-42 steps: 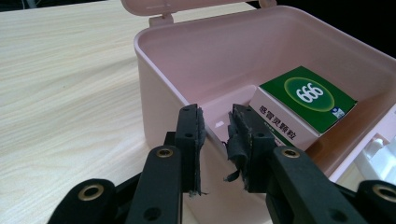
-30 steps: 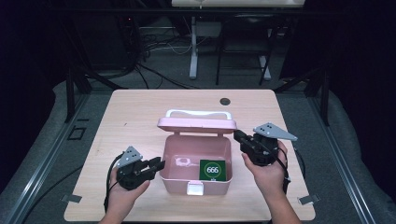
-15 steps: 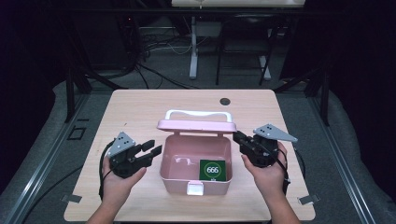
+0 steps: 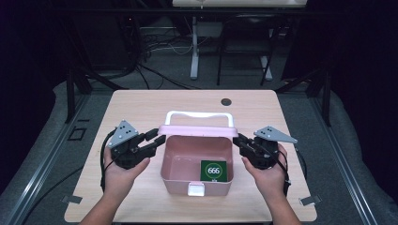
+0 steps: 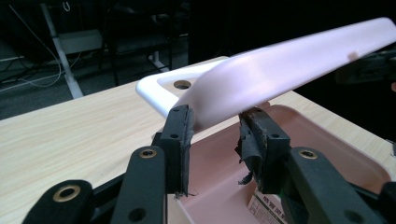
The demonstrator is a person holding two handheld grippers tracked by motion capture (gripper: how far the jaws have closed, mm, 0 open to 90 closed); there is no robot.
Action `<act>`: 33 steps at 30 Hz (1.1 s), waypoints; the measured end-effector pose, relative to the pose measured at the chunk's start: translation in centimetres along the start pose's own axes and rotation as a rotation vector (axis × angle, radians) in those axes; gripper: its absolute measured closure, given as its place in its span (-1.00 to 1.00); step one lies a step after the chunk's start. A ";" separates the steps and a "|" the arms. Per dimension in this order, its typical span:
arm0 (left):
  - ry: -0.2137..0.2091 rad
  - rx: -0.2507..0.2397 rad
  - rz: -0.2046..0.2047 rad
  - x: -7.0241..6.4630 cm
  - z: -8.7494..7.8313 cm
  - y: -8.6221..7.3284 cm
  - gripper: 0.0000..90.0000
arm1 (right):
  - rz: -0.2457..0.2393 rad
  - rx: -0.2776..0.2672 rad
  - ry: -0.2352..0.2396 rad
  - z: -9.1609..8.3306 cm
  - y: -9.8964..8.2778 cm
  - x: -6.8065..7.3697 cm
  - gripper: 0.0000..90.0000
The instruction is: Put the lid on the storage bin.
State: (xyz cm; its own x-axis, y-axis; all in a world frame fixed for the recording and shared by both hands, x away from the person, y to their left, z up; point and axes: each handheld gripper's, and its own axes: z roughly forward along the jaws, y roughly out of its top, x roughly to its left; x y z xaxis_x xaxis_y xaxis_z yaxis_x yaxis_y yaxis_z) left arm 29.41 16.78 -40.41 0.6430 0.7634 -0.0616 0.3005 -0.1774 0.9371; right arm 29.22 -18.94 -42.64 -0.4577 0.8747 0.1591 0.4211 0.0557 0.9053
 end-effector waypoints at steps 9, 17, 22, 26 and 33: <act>0.004 0.007 0.011 -0.1 -0.2 0.3 0.46 | 0.014 0.027 -0.009 0.8 -0.8 -0.5 0.70; 0.002 0.000 0.016 -0.1 -0.4 0.5 0.47 | 0.033 0.047 -0.025 1.3 -1.4 -1.2 0.68; -0.002 0.000 0.016 -0.1 -0.6 0.6 0.48 | 0.041 0.054 -0.038 1.5 -1.7 -1.7 0.67; -0.003 0.004 0.018 -0.1 -0.7 0.5 0.48 | 0.048 0.053 -0.047 1.5 -1.8 -2.1 0.66; -0.010 0.009 0.018 -0.1 -1.0 0.2 0.49 | 0.059 0.058 -0.058 1.6 -2.0 -2.5 0.65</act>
State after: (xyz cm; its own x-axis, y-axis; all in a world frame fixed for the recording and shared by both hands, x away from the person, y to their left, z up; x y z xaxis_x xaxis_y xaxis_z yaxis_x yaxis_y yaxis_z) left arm 28.66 17.29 -39.88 0.6552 0.7539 -0.0478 0.2948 -0.1970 0.9350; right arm 30.75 -20.49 -45.43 -0.3851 0.9038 0.1868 0.4913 0.0294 0.8705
